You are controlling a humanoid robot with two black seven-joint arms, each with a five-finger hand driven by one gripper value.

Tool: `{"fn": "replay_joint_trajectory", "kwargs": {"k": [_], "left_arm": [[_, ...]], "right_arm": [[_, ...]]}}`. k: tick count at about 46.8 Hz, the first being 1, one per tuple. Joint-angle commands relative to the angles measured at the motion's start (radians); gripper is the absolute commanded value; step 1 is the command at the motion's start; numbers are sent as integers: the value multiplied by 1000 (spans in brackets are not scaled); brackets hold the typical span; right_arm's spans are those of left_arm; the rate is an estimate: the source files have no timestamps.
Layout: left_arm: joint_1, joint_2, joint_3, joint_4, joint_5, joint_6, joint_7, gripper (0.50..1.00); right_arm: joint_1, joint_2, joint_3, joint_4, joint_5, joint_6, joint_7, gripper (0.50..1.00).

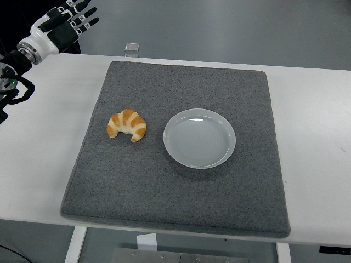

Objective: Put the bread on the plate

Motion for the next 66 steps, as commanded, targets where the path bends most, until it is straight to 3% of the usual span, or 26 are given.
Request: {"fn": "replay_joint_trajectory", "kwargs": {"k": [1, 33, 51, 66], "left_arm": [[0, 0, 0, 0, 1, 0, 0, 999], [-31, 5, 8, 3, 27, -11, -11, 999], [-83, 113, 3, -23, 247, -11, -11, 999], [-83, 265, 11, -198, 386, -11, -15, 999]], "right_arm": [[0, 0, 0, 0, 0, 0, 1, 952], [0, 0, 0, 0, 0, 0, 0, 952], [0, 0, 0, 0, 0, 0, 1, 952], [0, 0, 0, 0, 0, 0, 0, 952]]}}
